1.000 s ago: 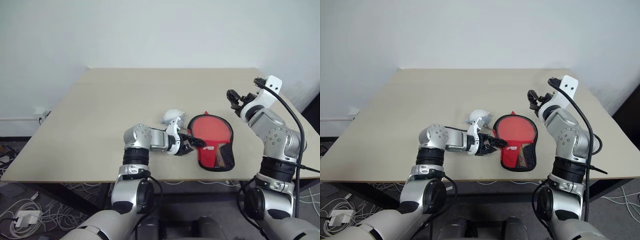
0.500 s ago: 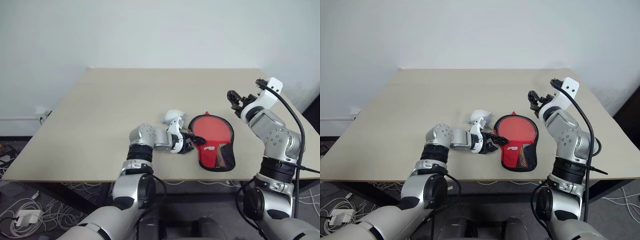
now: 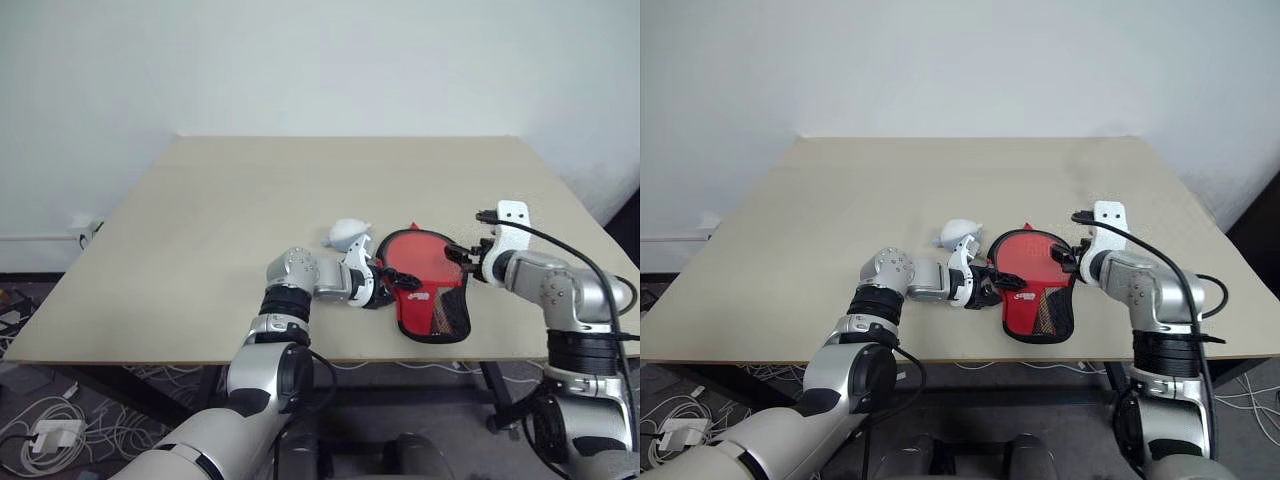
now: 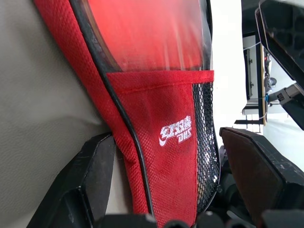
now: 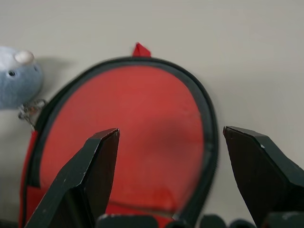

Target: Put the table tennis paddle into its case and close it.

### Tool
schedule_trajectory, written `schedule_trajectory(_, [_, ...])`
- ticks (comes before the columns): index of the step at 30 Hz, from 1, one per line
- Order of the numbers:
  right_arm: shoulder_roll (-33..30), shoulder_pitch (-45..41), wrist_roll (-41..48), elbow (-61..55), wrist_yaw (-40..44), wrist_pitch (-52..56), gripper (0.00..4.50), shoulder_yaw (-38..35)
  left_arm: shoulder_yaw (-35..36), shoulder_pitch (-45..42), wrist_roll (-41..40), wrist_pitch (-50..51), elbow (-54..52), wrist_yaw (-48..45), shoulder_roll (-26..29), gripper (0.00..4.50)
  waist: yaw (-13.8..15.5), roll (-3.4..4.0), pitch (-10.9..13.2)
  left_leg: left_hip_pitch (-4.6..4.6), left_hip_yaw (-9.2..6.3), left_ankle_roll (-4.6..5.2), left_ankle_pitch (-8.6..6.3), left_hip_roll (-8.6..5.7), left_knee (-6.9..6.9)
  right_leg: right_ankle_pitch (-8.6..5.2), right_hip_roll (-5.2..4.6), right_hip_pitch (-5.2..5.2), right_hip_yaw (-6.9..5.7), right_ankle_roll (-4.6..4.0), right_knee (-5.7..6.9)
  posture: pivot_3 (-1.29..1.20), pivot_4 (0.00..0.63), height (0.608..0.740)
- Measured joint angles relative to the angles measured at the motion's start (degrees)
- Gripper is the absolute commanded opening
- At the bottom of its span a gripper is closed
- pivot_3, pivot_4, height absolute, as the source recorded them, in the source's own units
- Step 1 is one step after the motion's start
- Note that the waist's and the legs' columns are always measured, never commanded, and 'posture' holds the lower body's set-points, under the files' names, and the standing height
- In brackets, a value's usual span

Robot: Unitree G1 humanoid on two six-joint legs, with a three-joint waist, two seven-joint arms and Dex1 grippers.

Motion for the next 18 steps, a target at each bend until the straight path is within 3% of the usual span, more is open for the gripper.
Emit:
schedule_trajectory(5, [-0.5,-1.9,1.4,0.1,1.3,3.4,3.81,-1.9,-0.2,0.0,-1.7,1.0,0.0,0.4,0.0,3.78,0.0,0.0,0.0,0.0,-0.01,0.02,-0.01,0.01,-0.01,0.0,0.02,-0.02,0.0,0.0,0.0,0.0,0.0,0.724])
schedule_trajectory(8, [-0.5,-2.5,1.4,0.1,1.3,3.4,3.81,-2.0,-0.2,0.0,-1.9,0.9,0.0,0.8,-0.1,3.22,0.0,0.0,0.0,-0.01,-0.01,0.02,-0.01,0.0,0.0,0.0,0.0,-0.02,0.0,0.0,0.0,0.0,0.0,0.724])
schedule_trajectory(15, [-0.5,-2.5,0.0,0.6,1.0,3.3,3.81,-2.3,-0.2,0.0,-2.1,0.7,0.0,1.6,-0.1,0.96,0.0,0.0,0.0,-0.01,-0.01,0.02,-0.01,0.0,0.0,0.0,0.0,-0.02,0.0,0.0,0.0,0.0,0.0,0.724])
schedule_trajectory(18, [-0.5,-2.6,-0.9,0.8,0.6,2.8,3.81,-2.4,-0.2,0.0,-2.1,1.1,0.0,2.3,-0.1,0.96,0.0,0.0,0.0,-0.01,0.0,0.02,-0.01,0.0,0.0,0.0,0.0,-0.03,0.0,0.0,0.0,0.0,0.0,0.724])
